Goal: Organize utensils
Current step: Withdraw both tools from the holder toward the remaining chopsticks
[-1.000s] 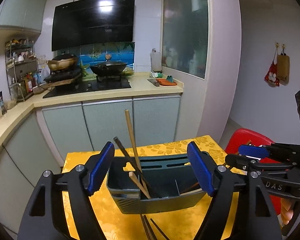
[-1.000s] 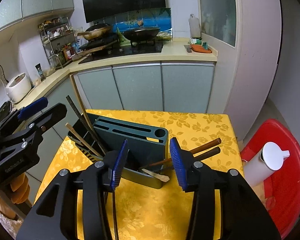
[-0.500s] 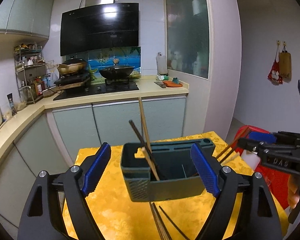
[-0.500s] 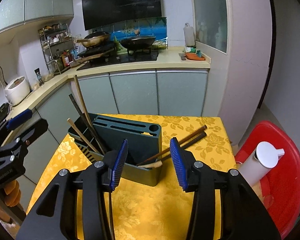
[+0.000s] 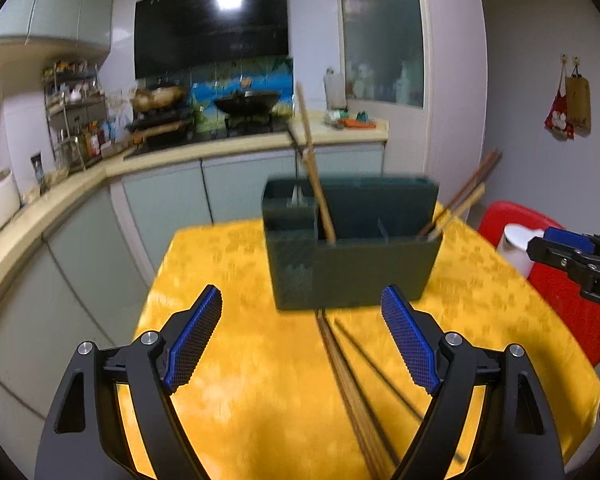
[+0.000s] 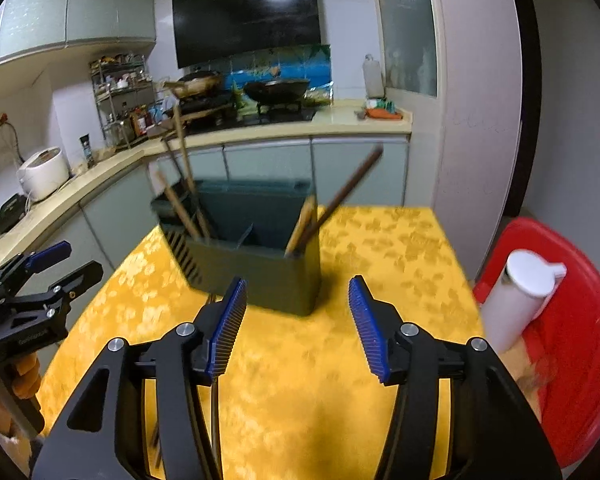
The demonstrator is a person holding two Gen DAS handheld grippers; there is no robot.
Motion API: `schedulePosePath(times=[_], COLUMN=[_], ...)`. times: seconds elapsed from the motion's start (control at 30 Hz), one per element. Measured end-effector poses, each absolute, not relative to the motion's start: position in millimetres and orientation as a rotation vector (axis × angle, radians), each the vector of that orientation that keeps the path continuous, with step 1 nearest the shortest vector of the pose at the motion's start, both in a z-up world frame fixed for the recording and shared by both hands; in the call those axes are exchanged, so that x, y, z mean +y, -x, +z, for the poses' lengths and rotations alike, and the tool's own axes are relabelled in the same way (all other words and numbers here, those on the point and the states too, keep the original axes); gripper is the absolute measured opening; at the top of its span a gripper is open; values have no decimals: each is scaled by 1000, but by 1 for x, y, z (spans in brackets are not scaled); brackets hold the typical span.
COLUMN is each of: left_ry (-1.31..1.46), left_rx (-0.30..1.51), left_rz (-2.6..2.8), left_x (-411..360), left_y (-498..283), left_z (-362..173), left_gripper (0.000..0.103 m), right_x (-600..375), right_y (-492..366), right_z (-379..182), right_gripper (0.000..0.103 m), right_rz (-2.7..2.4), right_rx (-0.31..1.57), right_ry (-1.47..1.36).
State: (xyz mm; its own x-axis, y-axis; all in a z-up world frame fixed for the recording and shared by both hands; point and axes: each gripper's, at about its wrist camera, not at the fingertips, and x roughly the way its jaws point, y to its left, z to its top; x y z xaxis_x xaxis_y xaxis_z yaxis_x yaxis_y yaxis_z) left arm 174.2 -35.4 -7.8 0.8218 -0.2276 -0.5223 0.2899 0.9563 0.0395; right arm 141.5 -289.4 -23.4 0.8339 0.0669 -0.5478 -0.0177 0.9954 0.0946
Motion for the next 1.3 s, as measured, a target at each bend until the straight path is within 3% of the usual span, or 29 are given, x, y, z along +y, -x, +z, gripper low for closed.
schedulePosePath(times=[0.53, 1.3], left_ry=[-67, -207], left_rx=[672, 778], left_rz=[-244, -309], left_x=[-4, -36], left_y=[-119, -85], left_z=[-82, -136], left_gripper=[79, 79], right_x=[-261, -261], right_y=[-80, -63], right_z=[-97, -122], right_gripper=[52, 52], right_rz=[24, -22], right_rx=[621, 630], right_ry=[-54, -10])
